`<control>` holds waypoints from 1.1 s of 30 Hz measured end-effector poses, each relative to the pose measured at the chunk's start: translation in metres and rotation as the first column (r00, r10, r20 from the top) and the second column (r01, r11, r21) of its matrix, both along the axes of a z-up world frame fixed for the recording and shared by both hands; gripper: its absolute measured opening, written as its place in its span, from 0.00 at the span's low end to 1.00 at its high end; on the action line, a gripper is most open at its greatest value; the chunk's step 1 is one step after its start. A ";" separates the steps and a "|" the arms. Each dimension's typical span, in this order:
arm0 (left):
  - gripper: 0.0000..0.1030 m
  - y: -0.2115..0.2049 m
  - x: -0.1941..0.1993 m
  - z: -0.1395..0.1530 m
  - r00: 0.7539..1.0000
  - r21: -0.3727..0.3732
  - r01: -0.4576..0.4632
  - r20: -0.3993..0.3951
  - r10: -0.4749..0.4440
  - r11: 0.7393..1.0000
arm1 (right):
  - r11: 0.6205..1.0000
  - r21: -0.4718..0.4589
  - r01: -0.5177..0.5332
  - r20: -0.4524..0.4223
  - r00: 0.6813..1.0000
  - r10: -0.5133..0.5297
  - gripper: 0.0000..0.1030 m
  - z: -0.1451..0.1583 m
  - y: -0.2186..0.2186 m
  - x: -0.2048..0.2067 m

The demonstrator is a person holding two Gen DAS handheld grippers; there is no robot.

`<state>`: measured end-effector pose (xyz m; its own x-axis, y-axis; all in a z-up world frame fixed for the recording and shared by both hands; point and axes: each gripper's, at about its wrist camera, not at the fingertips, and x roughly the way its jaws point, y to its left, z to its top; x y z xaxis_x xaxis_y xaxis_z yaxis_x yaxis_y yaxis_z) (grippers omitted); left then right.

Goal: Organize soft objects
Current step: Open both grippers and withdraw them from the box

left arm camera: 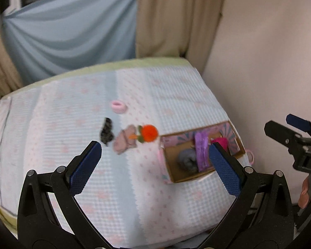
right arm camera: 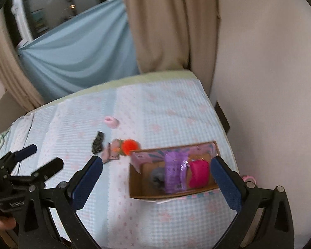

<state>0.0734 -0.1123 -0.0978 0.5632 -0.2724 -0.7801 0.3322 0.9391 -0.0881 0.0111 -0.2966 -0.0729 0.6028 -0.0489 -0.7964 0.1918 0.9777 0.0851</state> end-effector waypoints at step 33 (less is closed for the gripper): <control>1.00 0.204 0.031 -0.013 0.990 -0.067 -0.137 0.028 0.139 0.988 | 0.999 0.031 -0.036 0.061 0.998 0.034 1.00 -0.021 0.164 0.034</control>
<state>0.1043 0.0914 -0.1107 0.6238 -0.2396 -0.7440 0.2038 0.9688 -0.1411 0.0448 -0.1329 -0.0940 0.6508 -0.0019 -0.7593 0.1507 0.9804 0.1267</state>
